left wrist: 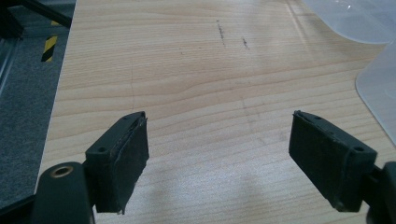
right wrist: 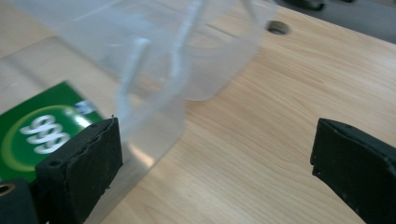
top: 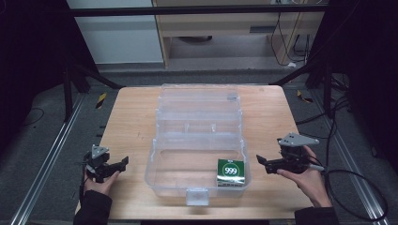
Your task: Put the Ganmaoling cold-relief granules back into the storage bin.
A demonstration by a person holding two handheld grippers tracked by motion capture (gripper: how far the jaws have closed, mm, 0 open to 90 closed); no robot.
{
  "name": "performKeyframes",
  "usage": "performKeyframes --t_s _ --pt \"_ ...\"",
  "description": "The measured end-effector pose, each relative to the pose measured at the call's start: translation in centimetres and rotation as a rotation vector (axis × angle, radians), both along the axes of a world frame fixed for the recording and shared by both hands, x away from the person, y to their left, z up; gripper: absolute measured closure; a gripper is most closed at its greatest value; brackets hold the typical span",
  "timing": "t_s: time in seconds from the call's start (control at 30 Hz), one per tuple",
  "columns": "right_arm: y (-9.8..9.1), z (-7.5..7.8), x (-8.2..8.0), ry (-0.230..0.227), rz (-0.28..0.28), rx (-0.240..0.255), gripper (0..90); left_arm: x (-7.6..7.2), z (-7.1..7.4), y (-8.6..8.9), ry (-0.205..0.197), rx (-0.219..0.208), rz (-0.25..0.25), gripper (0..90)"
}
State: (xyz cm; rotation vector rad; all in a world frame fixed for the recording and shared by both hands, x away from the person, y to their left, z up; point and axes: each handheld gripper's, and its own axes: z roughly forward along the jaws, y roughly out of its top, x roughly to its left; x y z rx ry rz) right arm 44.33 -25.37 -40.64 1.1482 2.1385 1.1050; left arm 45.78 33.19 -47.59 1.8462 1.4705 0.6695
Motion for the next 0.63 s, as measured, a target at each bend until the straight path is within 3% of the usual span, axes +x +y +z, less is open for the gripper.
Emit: performKeyframes --t_s 0.2,0.33,0.37,0.63 --pt "-1.7 -2.5 0.5 0.005 -0.138 0.032 3.4 0.0 0.0 -0.1 0.0 0.005 -0.003 20.4" --pt "-2.3 -4.0 0.7 0.011 -0.184 0.03 3.3 0.0 0.0 -0.1 -0.001 0.006 -0.002 20.6" --pt "-2.8 -4.8 0.9 0.01 -0.22 0.028 3.1 0.0 -0.1 -0.1 -0.001 0.008 -0.002 20.6" --pt "-4.7 -6.9 1.2 0.022 -0.333 0.059 2.9 0.0 -0.2 0.0 0.004 0.012 0.002 20.6"
